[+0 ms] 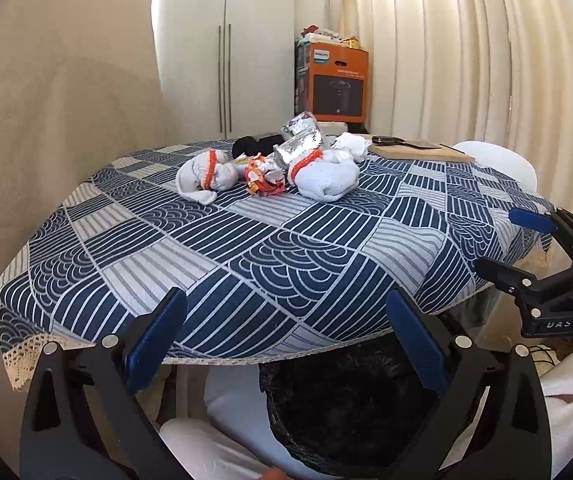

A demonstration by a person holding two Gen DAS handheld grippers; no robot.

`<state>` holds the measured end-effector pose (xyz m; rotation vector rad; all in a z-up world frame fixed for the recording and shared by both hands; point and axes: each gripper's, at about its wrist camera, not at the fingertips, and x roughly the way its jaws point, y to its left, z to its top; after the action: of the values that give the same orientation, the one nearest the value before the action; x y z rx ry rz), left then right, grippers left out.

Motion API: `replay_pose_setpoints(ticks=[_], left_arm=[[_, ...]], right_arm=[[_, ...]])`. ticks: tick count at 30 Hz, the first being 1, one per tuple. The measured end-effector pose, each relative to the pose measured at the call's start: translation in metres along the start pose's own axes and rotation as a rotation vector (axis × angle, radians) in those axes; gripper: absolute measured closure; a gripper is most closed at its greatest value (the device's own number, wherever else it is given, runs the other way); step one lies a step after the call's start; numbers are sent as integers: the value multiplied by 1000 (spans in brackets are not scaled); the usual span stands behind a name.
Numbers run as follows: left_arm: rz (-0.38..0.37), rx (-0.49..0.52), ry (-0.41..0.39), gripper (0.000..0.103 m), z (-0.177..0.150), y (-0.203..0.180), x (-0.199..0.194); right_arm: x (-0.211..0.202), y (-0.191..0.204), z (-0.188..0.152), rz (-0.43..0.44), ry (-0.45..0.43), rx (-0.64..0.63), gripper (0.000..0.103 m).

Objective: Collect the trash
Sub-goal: 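Move both tools toward the pile of socks and wrappers on the table, then grasp the white sock with orange band with the left tool while the right tool grasps the white towel sock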

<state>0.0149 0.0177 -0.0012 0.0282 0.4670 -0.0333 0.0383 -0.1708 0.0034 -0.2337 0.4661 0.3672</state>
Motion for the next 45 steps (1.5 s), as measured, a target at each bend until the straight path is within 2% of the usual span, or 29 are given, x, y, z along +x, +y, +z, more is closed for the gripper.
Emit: replay_pose_setpoints(ticks=[3,5,10,13,18,29,36,40,45], left_arm=[[-48,-19,-20,6,6,5,0],[-106,-54,-14,6,9,11,4],[-136,-98,2,6,12,20,9],[-87,-38,52,6,16,23,16],[-74,-4,71,6,28,32,27],[-92,0,58,6,59,65,64],[-74,10,101,6,75,88,94],[-98,3,127,6,83,98,107],[-92,58,154,6,96,100,124]], right_arm=[[2,3,7,18,-7,-31,8],[4,6,11,33,-9,-52,8],[14,13,21,64,-9,-86,8],[22,14,30,90,-9,-84,8],[35,12,44,114,-11,-64,8],[60,1,72,111,22,-36,8],[76,1,86,110,36,-5,8],[89,6,94,128,60,11,8],[108,17,104,169,98,4,8]])
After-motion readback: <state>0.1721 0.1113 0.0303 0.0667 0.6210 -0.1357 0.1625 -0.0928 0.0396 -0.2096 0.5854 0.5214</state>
